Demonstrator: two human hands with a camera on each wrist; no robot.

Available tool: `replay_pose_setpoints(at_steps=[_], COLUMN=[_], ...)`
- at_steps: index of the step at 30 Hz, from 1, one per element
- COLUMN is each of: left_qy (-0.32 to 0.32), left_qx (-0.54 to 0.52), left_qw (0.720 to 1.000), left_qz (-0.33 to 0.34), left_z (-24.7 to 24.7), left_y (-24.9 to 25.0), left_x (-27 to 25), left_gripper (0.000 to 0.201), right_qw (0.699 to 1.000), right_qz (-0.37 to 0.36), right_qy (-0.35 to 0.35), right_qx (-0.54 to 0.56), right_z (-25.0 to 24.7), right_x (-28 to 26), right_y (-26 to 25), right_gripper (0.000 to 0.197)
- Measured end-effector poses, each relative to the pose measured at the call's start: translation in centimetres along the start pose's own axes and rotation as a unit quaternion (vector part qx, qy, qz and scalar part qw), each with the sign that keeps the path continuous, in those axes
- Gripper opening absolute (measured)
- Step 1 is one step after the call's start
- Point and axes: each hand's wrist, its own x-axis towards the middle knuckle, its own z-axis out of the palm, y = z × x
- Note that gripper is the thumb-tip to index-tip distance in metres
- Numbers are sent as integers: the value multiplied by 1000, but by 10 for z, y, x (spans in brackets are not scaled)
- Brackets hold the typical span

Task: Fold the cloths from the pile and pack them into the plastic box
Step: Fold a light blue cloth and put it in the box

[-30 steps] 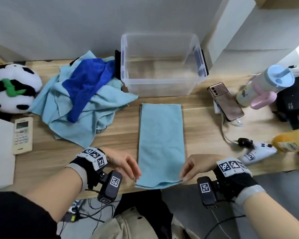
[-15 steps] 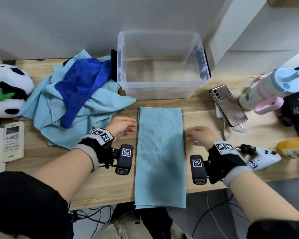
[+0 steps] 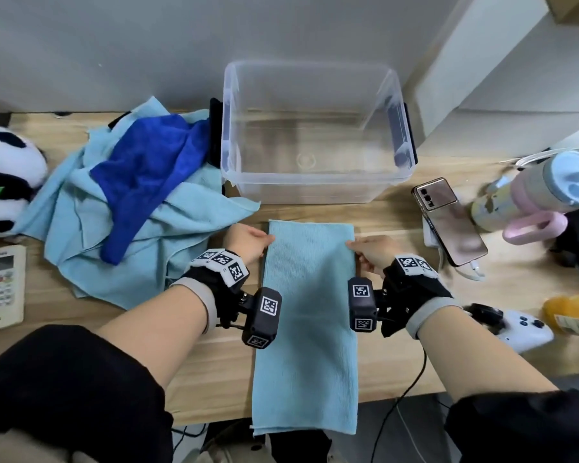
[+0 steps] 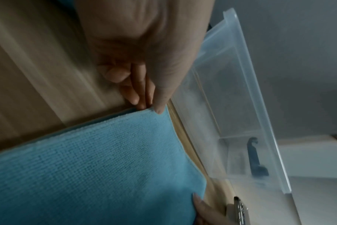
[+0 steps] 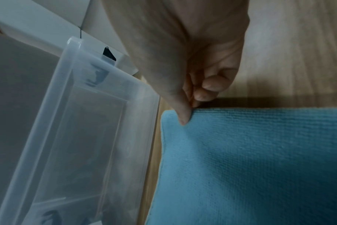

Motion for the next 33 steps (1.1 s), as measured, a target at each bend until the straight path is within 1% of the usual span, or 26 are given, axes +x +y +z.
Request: replay_pose_setpoints(at_steps=[1, 2, 4, 5, 7, 9, 11, 12, 14, 16, 18, 21, 23, 26, 27, 30, 33], left_qy=[6, 14, 28, 32, 35, 30, 30, 35, 45, 47, 41, 42, 53, 39, 35, 40, 45], left_qx=[13, 26, 55, 65, 69, 50, 25, 21, 26, 28, 30, 47, 54, 58, 60, 60, 69], left_qw=[1000, 1000, 998, 997, 997, 998, 999, 999, 998, 998, 998, 998, 997, 998, 998, 997, 997], left_qz=[2, 3, -4, -7, -1, 6, 11, 16, 28, 33, 24, 2, -2, -6, -7, -7, -10], left_z=[0, 0, -1, -2, -3, -1, 2, 3, 5, 7, 9, 11, 12, 12, 12, 12, 9], left_y=[-1, -2, -7, -9, -11, -9, -8, -6, -2, 0, 2, 2, 4, 7, 7, 6, 3], left_x=[1, 2, 4, 4, 4, 3, 4, 4, 3, 3, 4, 6, 6, 4, 4, 5, 5], left_gripper=[11, 14, 26, 28, 27, 24, 15, 13, 11, 11, 11, 19, 19, 13, 13, 23, 26], right_qw=[1000, 999, 998, 996, 992, 987, 984, 984, 990, 995, 998, 998, 999, 999, 998, 996, 989], right_qz=[-7, -16, -35, -46, -70, -82, -84, -83, -78, -62, -39, -22, -27, -39, -47, -70, -101], right_qy=[-3, -2, 14, 26, 40, 45, 46, 42, 36, 34, 42, 54, 48, 33, 33, 48, 68], right_qx=[-16, -31, -56, -69, -101, -132, -152, -149, -108, -67, -31, 10, 0, -1, -2, -25, -82], right_z=[0, 1, 1, 1, 1, 1, 2, 2, 0, -1, -2, -2, -2, -4, -4, -5, -4], right_x=[1, 1, 0, -1, -1, 0, 1, 2, 0, -2, 0, 2, 3, 1, 2, 6, 8], right_y=[-1, -2, -5, -6, -7, -6, -6, -7, -11, -15, -16, -11, -7, -6, -5, -4, -3], right_gripper=[27, 28, 32, 36, 40, 40, 38, 35, 30, 30, 34, 34, 31, 23, 23, 29, 37])
